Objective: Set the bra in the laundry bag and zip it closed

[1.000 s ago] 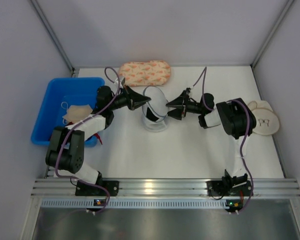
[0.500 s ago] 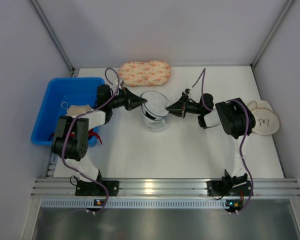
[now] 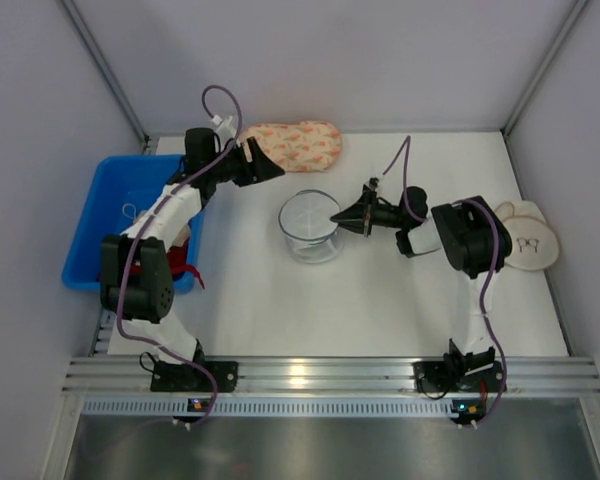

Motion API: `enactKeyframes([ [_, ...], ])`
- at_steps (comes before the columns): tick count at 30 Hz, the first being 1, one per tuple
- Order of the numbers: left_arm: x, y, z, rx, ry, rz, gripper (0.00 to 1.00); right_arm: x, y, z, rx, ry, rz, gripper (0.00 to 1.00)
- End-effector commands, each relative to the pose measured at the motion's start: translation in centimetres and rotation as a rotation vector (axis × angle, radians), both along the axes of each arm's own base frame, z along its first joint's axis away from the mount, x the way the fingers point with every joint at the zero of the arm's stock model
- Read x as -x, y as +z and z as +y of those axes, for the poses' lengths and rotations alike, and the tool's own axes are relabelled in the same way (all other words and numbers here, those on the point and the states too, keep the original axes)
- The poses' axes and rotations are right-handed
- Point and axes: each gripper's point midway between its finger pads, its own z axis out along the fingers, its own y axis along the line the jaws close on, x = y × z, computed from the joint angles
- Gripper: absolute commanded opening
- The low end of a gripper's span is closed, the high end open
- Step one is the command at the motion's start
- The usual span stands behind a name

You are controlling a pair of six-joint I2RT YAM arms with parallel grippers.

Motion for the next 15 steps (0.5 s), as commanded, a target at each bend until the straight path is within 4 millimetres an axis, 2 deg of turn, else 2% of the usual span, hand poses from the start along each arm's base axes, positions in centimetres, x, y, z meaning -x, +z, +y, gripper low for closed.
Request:
enactKeyframes([
  [1,-0.3,3.3,2.1,-0.303,-0.066,-0.322,0.75,2.1,5.9,-0.1,-0.106,0.018,-0.409,0.00],
  [2,0.4,4.7,2.0,-0.353,-0.107,-0.372,0.75,2.2,5.9,-0.1,-0.099,0.017,-0.403,0.00],
  [3,1.2,5.1,0.8,-0.467,-0.222,-0.501,0.75,2.1,5.7,-0.1,-0.089,0.015,-0.391,0.00],
  [5,2.8,6.0,0.0,-0.612,-0.313,-0.581,0.74,2.1,5.4,0.0,-0.073,0.016,-0.363,0.00],
  [6,4.1,6.1,-2.4,-0.713,-0.431,-0.700,0.73,2.2,5.5,0.1,-0.070,0.020,-0.364,0.00],
  [8,5.5,5.9,-3.8,-0.880,-0.521,-0.784,0.71,2.2,5.2,0.2,-0.050,0.024,-0.332,0.00],
  [9,8.3,4.9,-6.6,-0.950,-0.689,-0.869,0.71,2.3,5.5,0.3,-0.047,0.027,-0.339,0.00],
  [11,10.7,3.6,-8.7,-1.027,-0.836,-0.920,0.70,2.4,5.3,0.3,-0.035,0.030,-0.333,0.00],
  [12,12.5,2.9,-10.5,-1.085,-0.915,-0.970,0.69,2.4,5.3,0.4,-0.032,0.033,-0.330,0.00],
  [14,14.4,1.6,-12.2,-1.129,-0.985,-0.991,0.66,2.6,5.0,0.5,-0.026,0.043,-0.335,0.00],
  [15,16.1,1.2,-13.6,-1.152,-1.037,-1.029,0.65,2.7,4.9,0.6,-0.024,0.051,-0.332,0.00],
])
